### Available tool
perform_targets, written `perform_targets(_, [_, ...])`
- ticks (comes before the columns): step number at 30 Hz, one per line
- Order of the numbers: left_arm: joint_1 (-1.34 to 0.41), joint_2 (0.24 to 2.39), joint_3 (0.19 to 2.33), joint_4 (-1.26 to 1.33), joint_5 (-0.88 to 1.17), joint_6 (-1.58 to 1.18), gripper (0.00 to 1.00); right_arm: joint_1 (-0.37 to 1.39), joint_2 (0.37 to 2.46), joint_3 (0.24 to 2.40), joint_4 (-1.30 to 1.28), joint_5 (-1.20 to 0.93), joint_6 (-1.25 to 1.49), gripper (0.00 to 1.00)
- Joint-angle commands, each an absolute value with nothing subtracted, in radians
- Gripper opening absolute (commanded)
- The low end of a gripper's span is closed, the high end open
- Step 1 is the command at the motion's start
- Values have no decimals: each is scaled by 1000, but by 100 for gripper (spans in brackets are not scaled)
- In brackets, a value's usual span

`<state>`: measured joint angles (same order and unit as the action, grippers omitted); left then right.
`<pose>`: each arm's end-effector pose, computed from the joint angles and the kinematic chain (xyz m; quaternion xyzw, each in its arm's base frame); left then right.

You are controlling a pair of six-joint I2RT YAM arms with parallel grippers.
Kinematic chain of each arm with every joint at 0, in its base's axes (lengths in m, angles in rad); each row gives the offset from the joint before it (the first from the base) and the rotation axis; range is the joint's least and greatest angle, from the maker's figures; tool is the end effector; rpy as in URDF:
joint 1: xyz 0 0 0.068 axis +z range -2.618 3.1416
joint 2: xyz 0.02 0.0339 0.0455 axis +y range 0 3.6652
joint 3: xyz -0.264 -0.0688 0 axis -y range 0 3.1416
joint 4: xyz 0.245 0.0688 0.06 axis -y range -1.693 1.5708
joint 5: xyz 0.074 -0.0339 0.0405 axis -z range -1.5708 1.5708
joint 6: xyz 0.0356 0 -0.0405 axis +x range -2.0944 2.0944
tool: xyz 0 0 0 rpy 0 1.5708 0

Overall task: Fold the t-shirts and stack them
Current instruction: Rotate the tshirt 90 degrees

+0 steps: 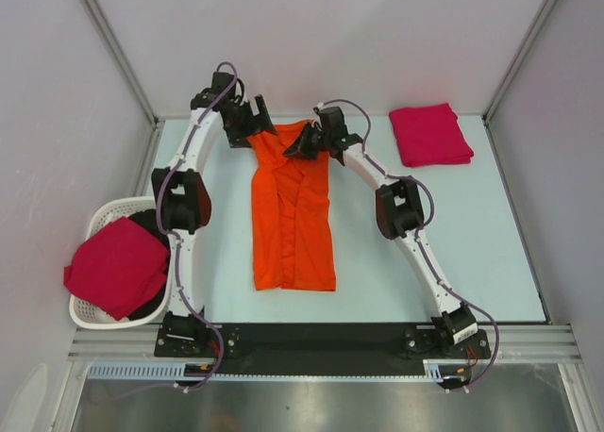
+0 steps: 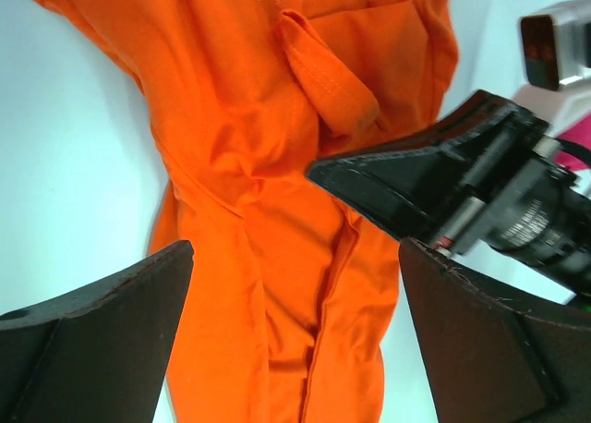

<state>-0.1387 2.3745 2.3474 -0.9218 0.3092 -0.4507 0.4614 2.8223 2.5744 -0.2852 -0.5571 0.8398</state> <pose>0.5130 -0.0825 0.2624 -0.0996 0.9366 -0.2281 0.2467 0.5402 0.2896 0.1415 0.0231 0.8457 0.4788 0.2348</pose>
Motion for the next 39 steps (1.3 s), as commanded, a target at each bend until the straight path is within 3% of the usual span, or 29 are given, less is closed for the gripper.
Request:
perform_targets(1, [-144, 2258, 2336, -887, 348, -440, 100, 462, 2772, 2580, -272, -526, 810, 0])
perform_targets(14, [-144, 2278, 2329, -882, 362, -443, 100, 410, 2657, 2519, -250, -518, 765, 0])
perform_targets(36, [-143, 2293, 2335, -896, 325, -437, 100, 414, 2714, 2439, -468, -503, 635, 0])
perform_targets(38, [-143, 2295, 2356, -878, 298, -439, 100, 411, 2697, 2433, -457, -535, 618, 10])
perform_targets(39, [-143, 2295, 2359, -847, 288, -443, 100, 410, 2674, 2431, -456, -557, 615, 25])
